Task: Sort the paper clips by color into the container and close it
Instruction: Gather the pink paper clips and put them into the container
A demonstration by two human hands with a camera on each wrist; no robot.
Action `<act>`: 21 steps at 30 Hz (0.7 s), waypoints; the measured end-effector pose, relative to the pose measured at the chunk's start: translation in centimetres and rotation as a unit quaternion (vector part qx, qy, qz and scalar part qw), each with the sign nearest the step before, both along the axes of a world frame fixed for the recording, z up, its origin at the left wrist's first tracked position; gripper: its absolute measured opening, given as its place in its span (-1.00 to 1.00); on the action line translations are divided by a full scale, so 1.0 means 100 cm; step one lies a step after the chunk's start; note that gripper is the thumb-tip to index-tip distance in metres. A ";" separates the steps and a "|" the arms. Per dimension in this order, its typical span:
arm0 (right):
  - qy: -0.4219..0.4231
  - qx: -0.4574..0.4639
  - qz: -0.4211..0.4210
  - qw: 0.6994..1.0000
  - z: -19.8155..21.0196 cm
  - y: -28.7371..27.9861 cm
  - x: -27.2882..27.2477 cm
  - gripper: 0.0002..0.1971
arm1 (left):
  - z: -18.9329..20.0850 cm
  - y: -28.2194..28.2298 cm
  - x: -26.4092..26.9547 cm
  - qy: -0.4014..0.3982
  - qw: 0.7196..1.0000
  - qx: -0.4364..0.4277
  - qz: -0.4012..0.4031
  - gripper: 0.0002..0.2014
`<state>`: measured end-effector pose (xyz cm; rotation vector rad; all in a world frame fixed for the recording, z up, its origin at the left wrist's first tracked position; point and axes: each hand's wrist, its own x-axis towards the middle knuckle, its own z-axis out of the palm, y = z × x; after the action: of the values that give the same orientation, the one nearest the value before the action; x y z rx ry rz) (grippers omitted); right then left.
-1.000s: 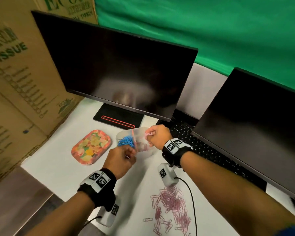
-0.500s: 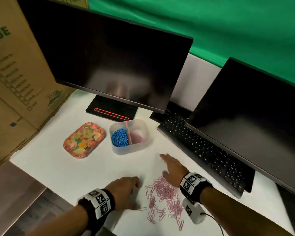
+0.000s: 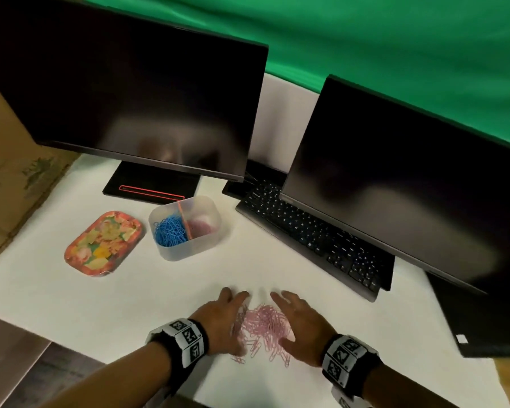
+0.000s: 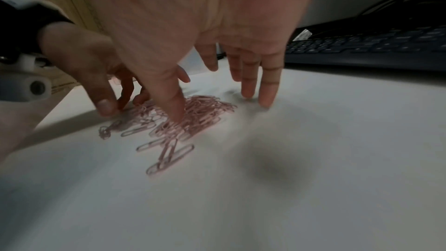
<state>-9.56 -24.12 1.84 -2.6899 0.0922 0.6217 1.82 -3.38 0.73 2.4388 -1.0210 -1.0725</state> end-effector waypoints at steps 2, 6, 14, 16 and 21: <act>0.025 -0.010 -0.007 1.000 -0.001 0.001 -0.005 0.02 | -0.001 -0.009 -0.010 -0.017 0.999 0.027 -0.036 0.16; 0.032 0.025 -0.048 0.998 -0.008 0.011 0.002 -0.09 | -0.006 -0.023 -0.014 -0.031 0.999 0.007 -0.013 -0.20; -0.005 0.048 -0.081 0.996 -0.010 0.024 0.025 -0.57 | -0.006 -0.027 0.001 -0.042 0.997 -0.028 0.057 -0.78; -0.008 0.040 -0.087 0.995 -0.011 0.022 0.027 -0.56 | -0.006 -0.024 0.004 -0.043 0.997 -0.034 0.063 -0.83; -0.006 0.028 -0.100 0.995 -0.010 0.022 0.026 -0.57 | -0.006 -0.018 0.008 -0.046 0.996 -0.048 0.059 -0.77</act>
<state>-7.00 -21.91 0.81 -2.5876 0.3312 0.5365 2.67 -5.15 0.12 2.4556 -0.9211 -0.8599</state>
